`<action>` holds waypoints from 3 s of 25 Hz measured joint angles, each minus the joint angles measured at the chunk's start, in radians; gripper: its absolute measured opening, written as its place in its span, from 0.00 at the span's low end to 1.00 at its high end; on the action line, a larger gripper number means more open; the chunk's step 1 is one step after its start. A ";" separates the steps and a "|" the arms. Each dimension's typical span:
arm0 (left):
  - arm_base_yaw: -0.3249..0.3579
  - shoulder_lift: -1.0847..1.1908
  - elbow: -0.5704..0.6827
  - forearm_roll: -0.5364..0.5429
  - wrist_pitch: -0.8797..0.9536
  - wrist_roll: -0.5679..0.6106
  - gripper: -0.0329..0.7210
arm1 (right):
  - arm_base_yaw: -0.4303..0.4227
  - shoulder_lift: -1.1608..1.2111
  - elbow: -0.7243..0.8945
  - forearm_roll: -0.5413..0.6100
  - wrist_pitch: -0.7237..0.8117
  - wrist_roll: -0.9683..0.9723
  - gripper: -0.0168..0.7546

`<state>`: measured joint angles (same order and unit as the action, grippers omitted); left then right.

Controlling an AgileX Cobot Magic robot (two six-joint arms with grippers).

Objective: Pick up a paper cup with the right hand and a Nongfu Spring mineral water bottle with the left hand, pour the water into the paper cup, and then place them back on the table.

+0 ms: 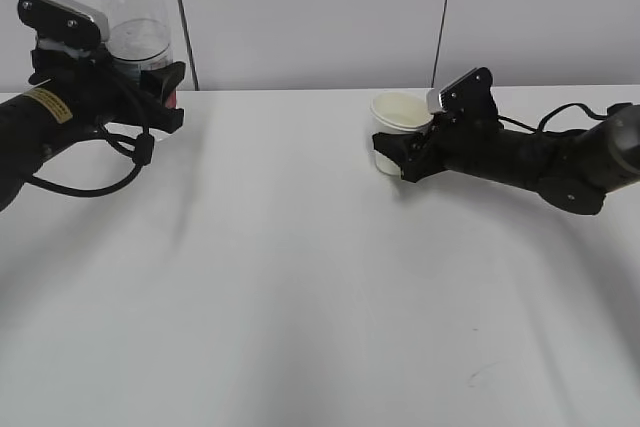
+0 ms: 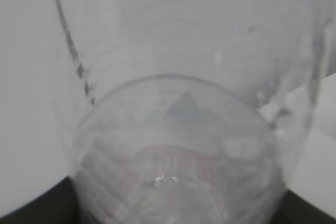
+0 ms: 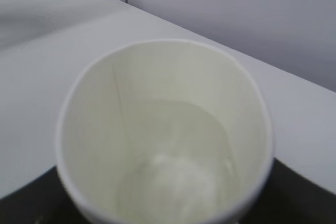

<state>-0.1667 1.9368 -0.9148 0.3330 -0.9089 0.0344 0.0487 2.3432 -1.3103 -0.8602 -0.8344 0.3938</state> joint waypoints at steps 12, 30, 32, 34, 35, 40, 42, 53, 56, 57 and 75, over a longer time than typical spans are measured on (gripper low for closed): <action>0.000 0.000 0.000 0.000 0.000 0.000 0.57 | 0.000 0.011 -0.002 0.000 -0.006 0.000 0.69; 0.000 0.000 0.000 0.000 0.000 -0.002 0.57 | 0.000 0.011 -0.002 -0.008 0.007 0.023 0.80; 0.000 0.000 0.000 0.000 0.000 -0.002 0.57 | 0.000 0.011 -0.002 -0.008 0.015 0.033 0.82; 0.000 0.000 0.000 0.000 0.000 -0.002 0.57 | 0.000 0.011 -0.002 -0.008 0.019 0.042 0.83; 0.000 0.000 0.000 0.000 0.000 -0.002 0.57 | 0.000 0.011 -0.002 -0.008 0.021 0.047 0.84; 0.000 0.000 0.000 0.000 0.000 -0.002 0.57 | 0.000 0.011 -0.002 -0.008 0.038 0.075 0.84; 0.000 0.000 0.000 0.000 0.000 -0.002 0.57 | 0.000 0.011 -0.002 -0.008 0.048 0.081 0.84; 0.000 0.000 0.000 0.000 0.000 -0.002 0.57 | 0.000 0.011 0.057 -0.001 0.021 0.085 0.84; 0.000 0.000 0.000 0.000 0.000 -0.002 0.57 | 0.000 0.011 0.071 0.004 0.010 0.081 0.84; 0.000 0.000 0.000 0.000 0.000 -0.002 0.57 | 0.000 0.011 0.075 0.006 0.009 0.079 0.84; 0.000 0.000 0.000 0.000 0.001 -0.002 0.57 | -0.043 -0.074 0.288 0.080 -0.118 -0.008 0.84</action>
<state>-0.1667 1.9368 -0.9148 0.3330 -0.9080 0.0321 0.0054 2.2694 -1.0224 -0.7801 -0.9519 0.3862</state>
